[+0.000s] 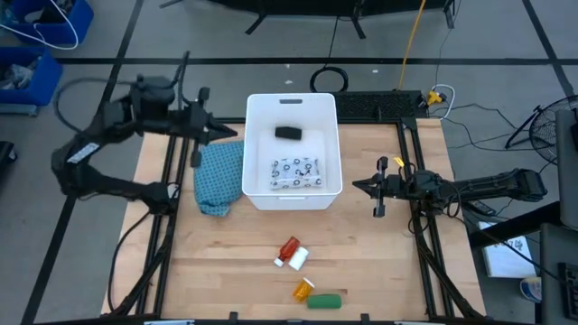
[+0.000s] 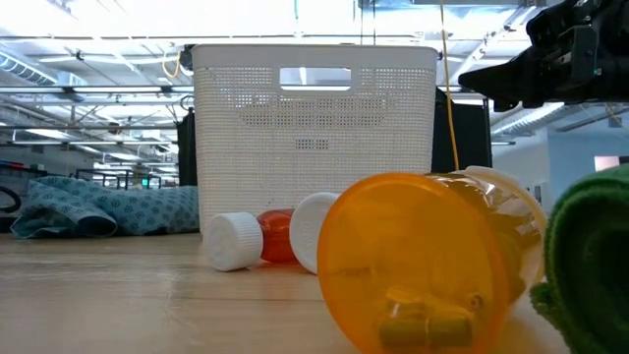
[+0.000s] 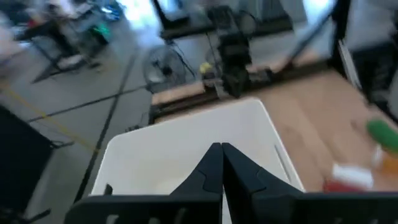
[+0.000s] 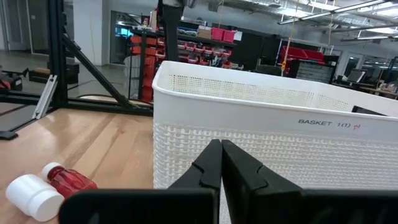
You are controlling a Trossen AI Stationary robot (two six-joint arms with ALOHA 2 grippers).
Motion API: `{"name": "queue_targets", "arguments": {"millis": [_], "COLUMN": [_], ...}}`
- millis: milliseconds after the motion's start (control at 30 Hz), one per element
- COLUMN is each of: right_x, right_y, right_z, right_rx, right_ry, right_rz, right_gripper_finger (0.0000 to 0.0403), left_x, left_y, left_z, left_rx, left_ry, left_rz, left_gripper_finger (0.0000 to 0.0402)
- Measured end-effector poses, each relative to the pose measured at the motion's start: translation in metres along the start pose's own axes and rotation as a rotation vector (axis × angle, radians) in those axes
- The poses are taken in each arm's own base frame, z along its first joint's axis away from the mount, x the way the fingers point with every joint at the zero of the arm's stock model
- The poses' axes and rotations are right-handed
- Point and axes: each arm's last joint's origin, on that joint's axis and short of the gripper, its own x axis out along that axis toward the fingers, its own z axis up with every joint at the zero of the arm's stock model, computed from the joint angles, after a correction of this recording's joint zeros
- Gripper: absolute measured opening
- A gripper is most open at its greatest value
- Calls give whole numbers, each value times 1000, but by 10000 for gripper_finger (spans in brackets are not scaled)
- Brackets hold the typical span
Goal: Pick & place medical supplies in basket/bin
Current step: Put the green bandage into the white container
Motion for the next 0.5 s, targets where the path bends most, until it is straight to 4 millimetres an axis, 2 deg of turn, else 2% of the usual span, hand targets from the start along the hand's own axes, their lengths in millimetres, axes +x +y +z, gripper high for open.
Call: {"name": "queue_targets", "arguments": {"millis": [100, 200, 367, 500], "right_x": [0, 0, 0, 0], "right_y": [0, 0, 0, 0], "right_z": [0, -1, 0, 0], "right_rx": [0, 0, 21, 26], "right_ry": [1, 5, 5, 5], "right_rz": [2, 3, 3, 3], "right_gripper_finger": [0, 0, 0, 0], "left_x": [11, 18, 2, -9], "left_y": [-9, -26, -59, -76], "left_z": [-31, -64, -101, -127], "left_rx": [-95, -112, -105, -118], "left_ry": [18, 37, -149, -302], "left_rz": [121, 120, 71, 34], "left_gripper_finger": [1, 0, 0, 0]}}
